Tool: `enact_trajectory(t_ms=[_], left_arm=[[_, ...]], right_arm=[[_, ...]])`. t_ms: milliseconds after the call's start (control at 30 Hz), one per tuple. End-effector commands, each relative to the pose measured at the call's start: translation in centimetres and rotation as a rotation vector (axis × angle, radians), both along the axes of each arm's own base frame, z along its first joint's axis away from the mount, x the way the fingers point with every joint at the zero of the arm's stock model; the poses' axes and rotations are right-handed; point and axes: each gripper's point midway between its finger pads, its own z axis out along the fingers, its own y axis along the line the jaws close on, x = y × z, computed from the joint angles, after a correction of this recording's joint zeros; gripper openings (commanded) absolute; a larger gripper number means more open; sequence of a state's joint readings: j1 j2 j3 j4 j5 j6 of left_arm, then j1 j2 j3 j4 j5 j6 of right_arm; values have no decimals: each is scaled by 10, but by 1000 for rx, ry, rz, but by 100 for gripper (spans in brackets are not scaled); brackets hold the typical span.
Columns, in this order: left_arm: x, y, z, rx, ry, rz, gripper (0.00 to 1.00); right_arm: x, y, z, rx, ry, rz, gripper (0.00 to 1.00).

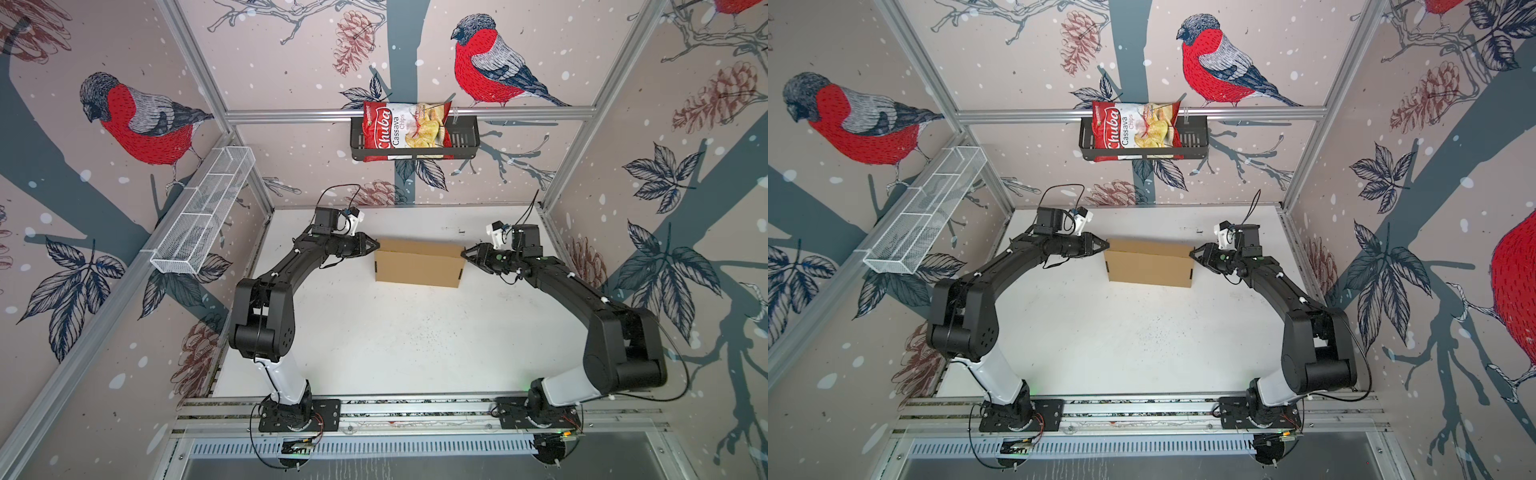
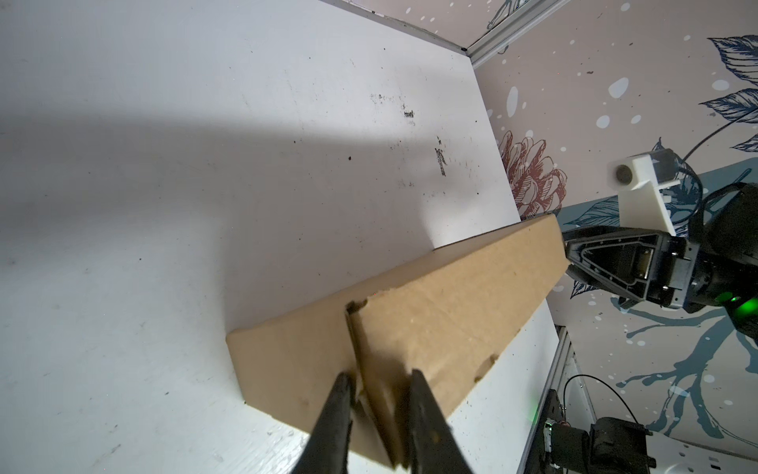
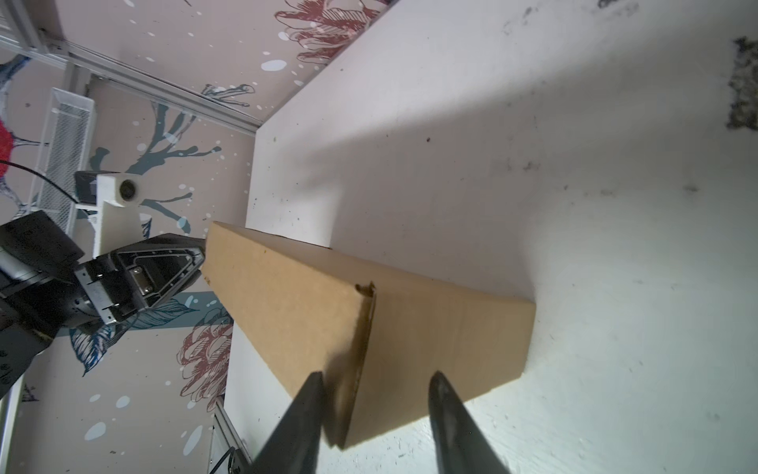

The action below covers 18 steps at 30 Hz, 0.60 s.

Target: Fold the paper box

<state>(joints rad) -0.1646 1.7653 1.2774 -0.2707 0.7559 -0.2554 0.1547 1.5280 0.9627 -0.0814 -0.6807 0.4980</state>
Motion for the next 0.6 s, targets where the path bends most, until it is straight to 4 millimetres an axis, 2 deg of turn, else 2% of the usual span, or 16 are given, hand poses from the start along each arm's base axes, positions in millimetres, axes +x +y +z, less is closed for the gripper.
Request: enact_trajectory(t_ms=[0,167,300,433,567], left_arm=[[-24,28,-57,177,196,81,12],[-23,24,-54,150,198,75,10],[-24,17,-26,102,139,64,13],[-42,14,-15,109,120,42,17],[-70,6,-23,111,136,8,21]], right_arm=[[-10,-16,-39,-99,111,-53,33],[-6,-15,-29,-99,88,-48,34],[1,-12,8,-62,-12,-48,48],[3,-21,30,-83,-48,-84,57],[6,-41,52,-154,-114,-179,61]])
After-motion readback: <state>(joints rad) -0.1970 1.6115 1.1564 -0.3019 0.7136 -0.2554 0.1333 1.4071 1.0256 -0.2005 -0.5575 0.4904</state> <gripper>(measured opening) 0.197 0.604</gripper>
